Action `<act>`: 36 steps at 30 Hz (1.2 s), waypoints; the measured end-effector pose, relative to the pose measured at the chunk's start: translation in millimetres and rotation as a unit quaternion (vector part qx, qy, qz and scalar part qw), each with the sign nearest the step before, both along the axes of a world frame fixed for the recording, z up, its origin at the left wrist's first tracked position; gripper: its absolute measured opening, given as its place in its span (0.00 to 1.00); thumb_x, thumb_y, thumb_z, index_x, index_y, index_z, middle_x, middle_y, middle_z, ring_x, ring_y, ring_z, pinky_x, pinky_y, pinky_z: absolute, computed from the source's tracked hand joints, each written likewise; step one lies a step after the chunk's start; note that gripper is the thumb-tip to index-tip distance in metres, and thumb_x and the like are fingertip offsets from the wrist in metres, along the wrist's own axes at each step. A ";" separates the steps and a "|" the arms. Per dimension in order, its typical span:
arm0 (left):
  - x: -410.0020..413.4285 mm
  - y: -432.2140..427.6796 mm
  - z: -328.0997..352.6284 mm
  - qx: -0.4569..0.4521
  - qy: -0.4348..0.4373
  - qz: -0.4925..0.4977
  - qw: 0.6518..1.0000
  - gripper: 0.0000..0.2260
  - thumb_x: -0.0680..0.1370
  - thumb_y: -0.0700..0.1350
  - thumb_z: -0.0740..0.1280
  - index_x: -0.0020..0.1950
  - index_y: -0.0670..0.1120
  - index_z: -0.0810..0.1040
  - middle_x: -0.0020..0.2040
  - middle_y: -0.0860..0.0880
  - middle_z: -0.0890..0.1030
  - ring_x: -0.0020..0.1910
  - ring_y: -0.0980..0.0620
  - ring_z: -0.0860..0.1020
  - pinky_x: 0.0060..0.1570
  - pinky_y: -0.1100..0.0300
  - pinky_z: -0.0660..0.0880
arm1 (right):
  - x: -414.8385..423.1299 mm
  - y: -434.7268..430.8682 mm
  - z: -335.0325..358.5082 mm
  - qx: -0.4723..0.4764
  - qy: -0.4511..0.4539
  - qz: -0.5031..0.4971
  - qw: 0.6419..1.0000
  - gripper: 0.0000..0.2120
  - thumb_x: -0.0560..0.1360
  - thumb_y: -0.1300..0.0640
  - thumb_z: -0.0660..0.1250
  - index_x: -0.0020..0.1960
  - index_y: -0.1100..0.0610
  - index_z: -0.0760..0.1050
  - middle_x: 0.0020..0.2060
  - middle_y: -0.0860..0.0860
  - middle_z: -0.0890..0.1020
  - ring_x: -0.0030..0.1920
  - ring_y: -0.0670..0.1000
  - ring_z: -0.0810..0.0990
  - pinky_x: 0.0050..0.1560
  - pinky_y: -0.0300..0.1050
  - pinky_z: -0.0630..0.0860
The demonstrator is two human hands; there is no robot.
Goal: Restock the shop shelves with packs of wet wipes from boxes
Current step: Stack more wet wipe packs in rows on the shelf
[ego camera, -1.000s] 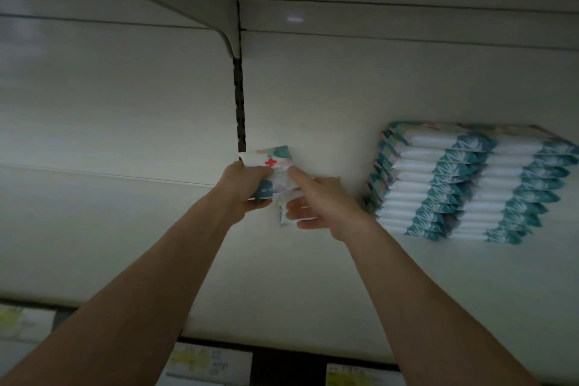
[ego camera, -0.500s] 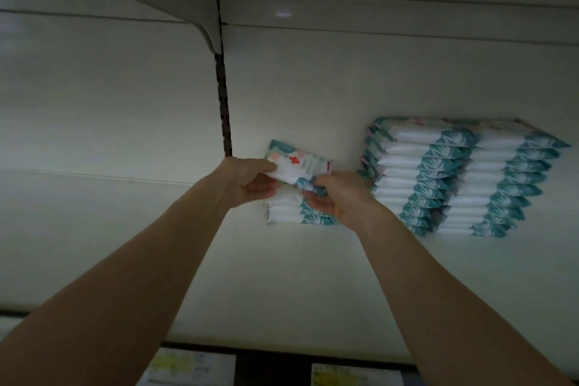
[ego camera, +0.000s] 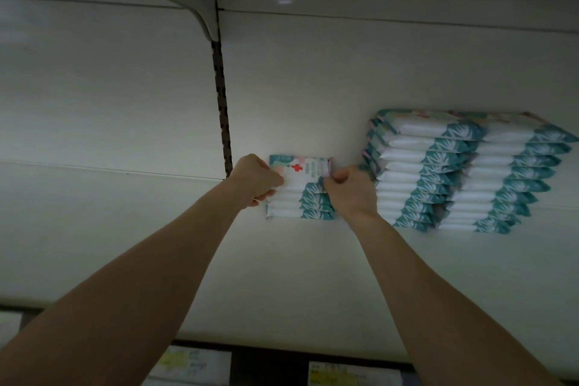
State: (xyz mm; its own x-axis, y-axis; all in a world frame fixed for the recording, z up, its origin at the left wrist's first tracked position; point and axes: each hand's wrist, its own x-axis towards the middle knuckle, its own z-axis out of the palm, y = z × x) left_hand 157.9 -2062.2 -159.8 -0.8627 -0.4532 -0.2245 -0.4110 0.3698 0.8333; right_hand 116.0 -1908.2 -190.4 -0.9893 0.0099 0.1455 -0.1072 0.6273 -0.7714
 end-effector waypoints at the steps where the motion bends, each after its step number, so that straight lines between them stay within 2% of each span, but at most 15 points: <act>1: -1.4 -0.9 0.0 -0.041 -0.001 -0.012 0.999 0.09 0.76 0.41 0.69 0.52 0.43 0.71 0.39 0.47 0.76 0.34 0.52 0.73 0.36 0.58 0.73 | 0.9 0.8 -2.4 0.003 0.005 -0.003 1.000 0.09 0.78 0.57 0.64 0.52 0.62 0.78 0.51 0.58 0.82 0.53 0.58 0.79 0.49 0.45 0.71; 2: -2.9 -1.4 -0.2 -0.095 0.003 -0.029 0.995 0.11 0.76 0.41 0.69 0.54 0.44 0.70 0.42 0.47 0.76 0.36 0.51 0.75 0.38 0.57 0.75 | 1.3 0.9 -4.7 0.008 0.011 -0.005 1.000 0.09 0.79 0.59 0.62 0.51 0.63 0.77 0.51 0.59 0.81 0.53 0.59 0.79 0.48 0.45 0.71; 4: -6.5 -0.2 -0.2 -0.240 0.031 -0.070 0.968 0.20 0.75 0.41 0.69 0.65 0.48 0.69 0.54 0.46 0.74 0.49 0.48 0.76 0.49 0.53 0.78 | 1.5 0.5 -7.7 0.027 0.017 -0.008 0.999 0.09 0.79 0.61 0.59 0.51 0.65 0.76 0.51 0.61 0.81 0.53 0.60 0.79 0.45 0.45 0.69; 5: -9.1 2.6 -0.3 -0.295 0.057 -0.096 0.949 0.23 0.75 0.41 0.68 0.70 0.50 0.68 0.61 0.45 0.72 0.56 0.46 0.75 0.55 0.50 0.77 | 1.4 -0.1 -8.0 0.044 0.021 -0.008 0.999 0.09 0.79 0.61 0.59 0.52 0.65 0.76 0.51 0.61 0.81 0.53 0.60 0.79 0.44 0.44 0.68; 7: -12.0 11.2 -1.1 -0.338 0.100 -0.164 0.921 0.22 0.78 0.41 0.64 0.71 0.50 0.70 0.69 0.46 0.70 0.66 0.46 0.70 0.65 0.50 0.71 | 2.4 -1.4 -5.6 0.091 0.042 -0.006 0.995 0.09 0.79 0.60 0.60 0.55 0.64 0.75 0.54 0.60 0.78 0.55 0.60 0.77 0.46 0.45 0.70; 10: -15.7 18.0 -7.2 -0.347 0.070 -0.217 0.909 0.17 0.80 0.44 0.60 0.68 0.51 0.74 0.68 0.48 0.73 0.65 0.47 0.71 0.65 0.52 0.69 | 4.4 -3.3 0.2 0.172 0.108 0.021 0.979 0.11 0.77 0.63 0.62 0.58 0.59 0.74 0.59 0.57 0.74 0.62 0.58 0.71 0.53 0.49 0.71; 13: -19.1 19.4 -5.1 -0.375 0.041 -0.216 0.900 0.15 0.79 0.44 0.60 0.64 0.52 0.77 0.63 0.48 0.76 0.62 0.46 0.74 0.62 0.52 0.72 | 3.1 -5.0 1.8 0.194 0.170 0.085 0.962 0.13 0.76 0.64 0.61 0.57 0.58 0.78 0.57 0.54 0.78 0.61 0.57 0.71 0.57 0.46 0.69; 17: -22.1 22.3 -3.5 -0.370 0.038 -0.195 0.907 0.16 0.80 0.46 0.63 0.67 0.51 0.76 0.68 0.48 0.73 0.64 0.47 0.73 0.64 0.55 0.70 | 1.4 -1.6 6.0 0.176 0.117 0.120 0.970 0.13 0.78 0.61 0.60 0.58 0.54 0.80 0.55 0.53 0.82 0.56 0.56 0.80 0.53 0.44 0.75; 21: -25.0 25.7 -11.7 -0.349 0.041 -0.164 0.922 0.15 0.80 0.46 0.62 0.67 0.52 0.76 0.66 0.45 0.68 0.63 0.46 0.72 0.64 0.53 0.70 | -3.7 -2.2 9.6 0.212 0.107 0.115 0.965 0.14 0.79 0.61 0.60 0.59 0.52 0.80 0.55 0.53 0.82 0.56 0.56 0.80 0.53 0.44 0.75; 26: -20.0 29.4 -11.4 -0.368 0.034 -0.164 0.915 0.16 0.81 0.47 0.60 0.68 0.56 0.74 0.63 0.45 0.68 0.63 0.45 0.70 0.63 0.49 0.69 | -2.5 -7.3 12.1 0.269 0.123 0.109 0.949 0.14 0.79 0.62 0.59 0.59 0.54 0.79 0.55 0.55 0.81 0.56 0.57 0.78 0.54 0.46 0.75; 29: -12.9 35.7 -4.4 -0.406 0.023 -0.137 0.903 0.16 0.81 0.48 0.60 0.69 0.53 0.72 0.63 0.46 0.71 0.62 0.45 0.71 0.60 0.50 0.68 | 0.1 -7.3 22.1 0.290 0.119 0.118 0.942 0.14 0.78 0.61 0.60 0.59 0.55 0.79 0.56 0.55 0.79 0.57 0.57 0.77 0.52 0.46 0.75; 33: 9.1 40.4 3.3 -0.392 0.055 -0.077 0.915 0.17 0.80 0.47 0.61 0.69 0.51 0.72 0.62 0.45 0.73 0.62 0.45 0.72 0.60 0.49 0.70 | 18.3 -4.5 33.9 0.224 0.129 0.132 0.957 0.14 0.77 0.61 0.62 0.61 0.54 0.78 0.59 0.56 0.78 0.59 0.57 0.76 0.55 0.47 0.75; 36: 38.9 44.0 6.2 -0.297 0.087 0.014 0.951 0.16 0.80 0.45 0.62 0.67 0.50 0.75 0.63 0.46 0.75 0.61 0.45 0.75 0.61 0.50 0.73 | 46.9 -2.3 41.0 0.114 0.108 0.151 0.976 0.15 0.77 0.62 0.61 0.61 0.54 0.78 0.61 0.54 0.78 0.60 0.56 0.75 0.59 0.45 0.73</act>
